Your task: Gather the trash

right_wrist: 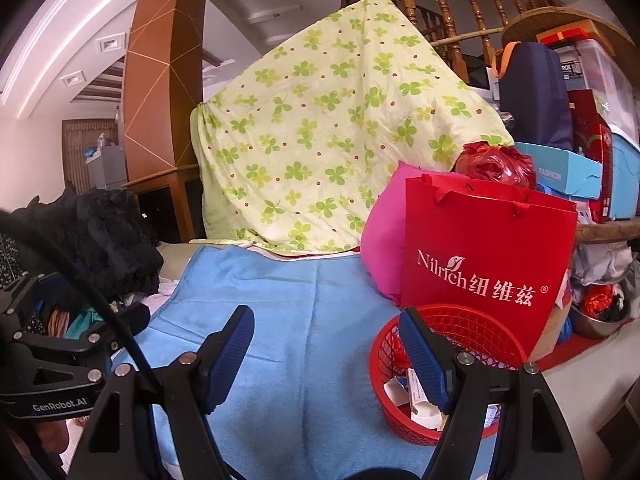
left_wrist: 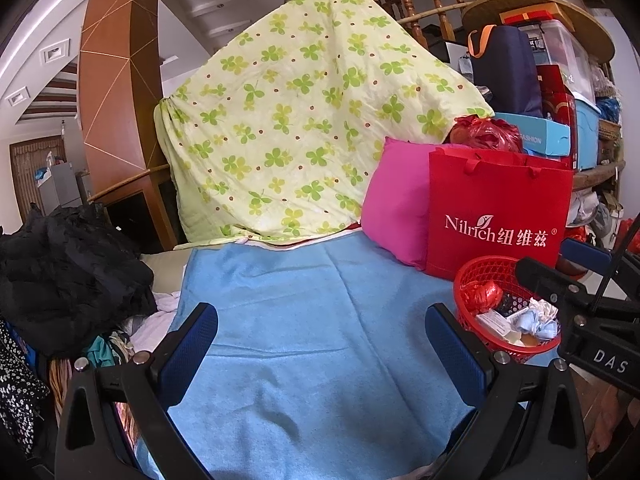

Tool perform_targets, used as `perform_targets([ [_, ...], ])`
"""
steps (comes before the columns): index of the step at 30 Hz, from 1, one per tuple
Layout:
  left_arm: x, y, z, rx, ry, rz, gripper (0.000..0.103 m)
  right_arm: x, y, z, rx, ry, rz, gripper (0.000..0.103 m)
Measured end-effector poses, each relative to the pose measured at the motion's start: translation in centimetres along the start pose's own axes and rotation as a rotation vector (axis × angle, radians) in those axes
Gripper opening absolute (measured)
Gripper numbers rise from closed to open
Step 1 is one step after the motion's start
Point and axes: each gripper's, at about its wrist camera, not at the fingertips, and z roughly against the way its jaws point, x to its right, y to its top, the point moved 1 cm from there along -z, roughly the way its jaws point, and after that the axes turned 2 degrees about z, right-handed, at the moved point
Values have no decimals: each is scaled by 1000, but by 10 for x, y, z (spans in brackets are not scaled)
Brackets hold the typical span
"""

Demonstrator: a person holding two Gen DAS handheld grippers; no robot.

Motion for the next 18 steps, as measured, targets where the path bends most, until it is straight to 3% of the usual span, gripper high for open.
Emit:
perform_targets([
  [18,18,2,-1,5,2,-51,103,11,-1,4,0,-7,-16,78],
])
